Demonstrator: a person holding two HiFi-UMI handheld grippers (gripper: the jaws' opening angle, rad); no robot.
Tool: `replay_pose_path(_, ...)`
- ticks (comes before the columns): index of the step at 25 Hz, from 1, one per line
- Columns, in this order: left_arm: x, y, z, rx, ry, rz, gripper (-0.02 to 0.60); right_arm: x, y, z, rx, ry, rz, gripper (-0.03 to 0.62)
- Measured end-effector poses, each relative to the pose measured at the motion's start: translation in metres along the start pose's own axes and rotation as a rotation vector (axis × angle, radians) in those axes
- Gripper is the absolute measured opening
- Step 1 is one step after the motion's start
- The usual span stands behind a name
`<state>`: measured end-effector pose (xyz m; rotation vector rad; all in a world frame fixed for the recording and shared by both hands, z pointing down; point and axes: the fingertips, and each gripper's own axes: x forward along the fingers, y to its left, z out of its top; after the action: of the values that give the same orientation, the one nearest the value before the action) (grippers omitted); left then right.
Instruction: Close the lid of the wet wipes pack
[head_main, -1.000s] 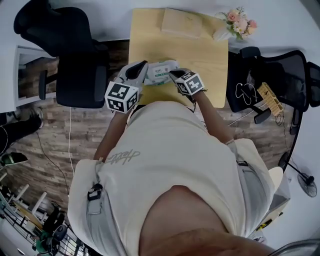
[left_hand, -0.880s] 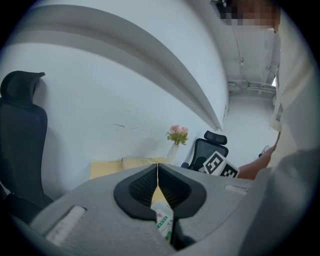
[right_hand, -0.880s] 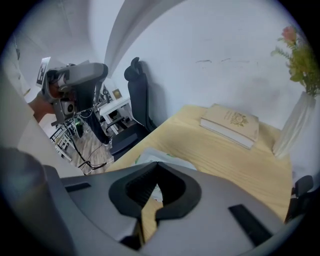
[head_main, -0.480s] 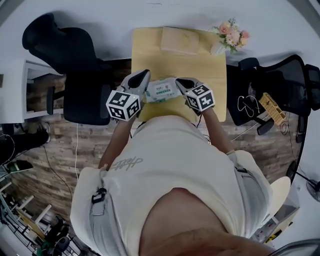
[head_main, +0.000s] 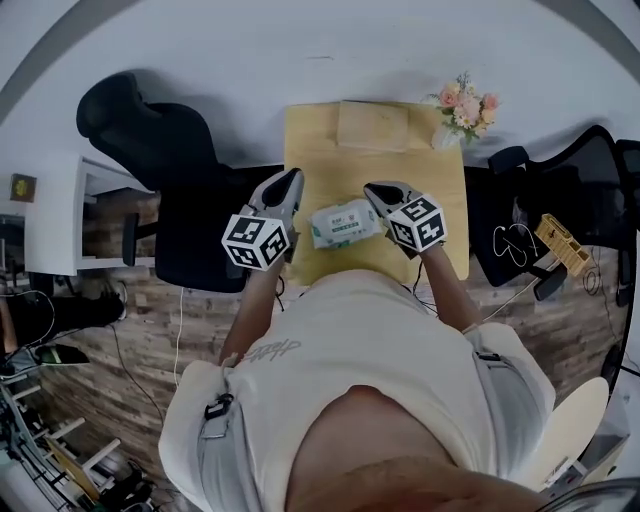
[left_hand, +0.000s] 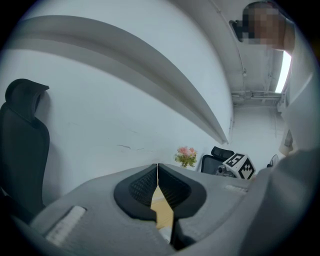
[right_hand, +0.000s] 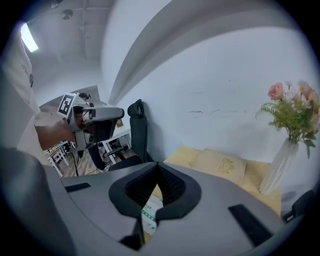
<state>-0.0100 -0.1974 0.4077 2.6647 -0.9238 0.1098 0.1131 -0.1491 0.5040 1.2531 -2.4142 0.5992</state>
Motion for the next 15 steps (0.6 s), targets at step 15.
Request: replay_pose_path(15, -0.004, -0.013, 0.077, -0.012, -0.148, -0.076, 0.017, -0.041, -0.004, 0.088, -0.056, -0.222, -0.038, 0.003)
